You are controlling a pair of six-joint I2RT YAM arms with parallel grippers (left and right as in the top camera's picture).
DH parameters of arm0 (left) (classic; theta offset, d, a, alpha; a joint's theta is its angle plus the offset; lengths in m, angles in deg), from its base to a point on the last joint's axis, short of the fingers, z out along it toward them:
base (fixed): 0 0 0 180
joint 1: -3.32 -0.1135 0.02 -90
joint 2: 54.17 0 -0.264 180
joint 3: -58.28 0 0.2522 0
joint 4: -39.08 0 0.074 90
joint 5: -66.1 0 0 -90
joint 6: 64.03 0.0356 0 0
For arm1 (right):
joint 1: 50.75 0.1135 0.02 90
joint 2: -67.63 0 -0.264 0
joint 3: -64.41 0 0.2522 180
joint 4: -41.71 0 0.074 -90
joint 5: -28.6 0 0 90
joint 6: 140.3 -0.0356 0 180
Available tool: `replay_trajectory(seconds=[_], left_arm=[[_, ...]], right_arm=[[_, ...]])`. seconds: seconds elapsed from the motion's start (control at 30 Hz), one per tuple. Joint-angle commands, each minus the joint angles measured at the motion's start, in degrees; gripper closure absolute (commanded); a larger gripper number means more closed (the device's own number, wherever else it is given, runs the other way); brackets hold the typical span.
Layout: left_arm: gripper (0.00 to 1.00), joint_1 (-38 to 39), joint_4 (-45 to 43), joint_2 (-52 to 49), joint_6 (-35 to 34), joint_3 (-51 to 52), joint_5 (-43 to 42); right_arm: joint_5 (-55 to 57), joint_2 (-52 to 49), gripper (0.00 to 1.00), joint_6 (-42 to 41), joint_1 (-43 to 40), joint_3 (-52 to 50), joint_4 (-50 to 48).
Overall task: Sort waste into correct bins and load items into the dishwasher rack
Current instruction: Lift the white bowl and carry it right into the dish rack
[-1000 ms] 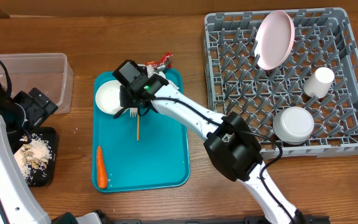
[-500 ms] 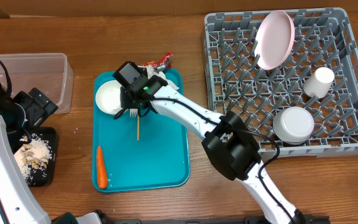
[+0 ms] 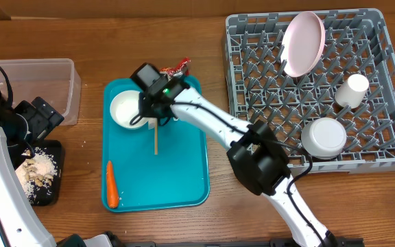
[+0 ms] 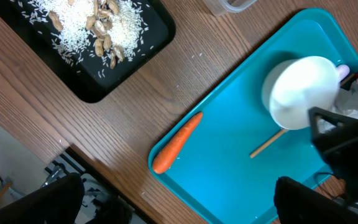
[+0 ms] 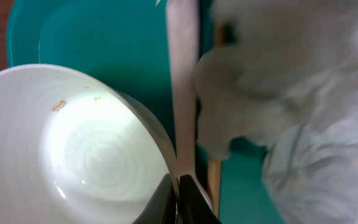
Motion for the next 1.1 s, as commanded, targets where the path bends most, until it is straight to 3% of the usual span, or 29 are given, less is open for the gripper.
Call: replay_trajectory(seconds=[0.0,0.43,0.8,1.07], left_arm=[[0.0,-0.24,0.09,-0.35,-0.57,0.2,-0.02],[0.0,-0.24,0.09,-0.35,-0.57,0.2,-0.02],[0.0,-0.24,0.09,-0.35,-0.57,0.2,-0.02],[0.0,-0.24,0.09,-0.35,-0.57,0.2,-0.02]], right_arm=[[-2.49,3.74,0.96,2.36,-4.52,4.2,2.12],[-5.29,25.4,0.96,9.46,-12.98,7.04,11.21],[26.25,40.37,0.96,8.7,-30.77,7.06,29.9],[43.93,39.82,0.96,5.6,-43.47,6.12,34.75]])
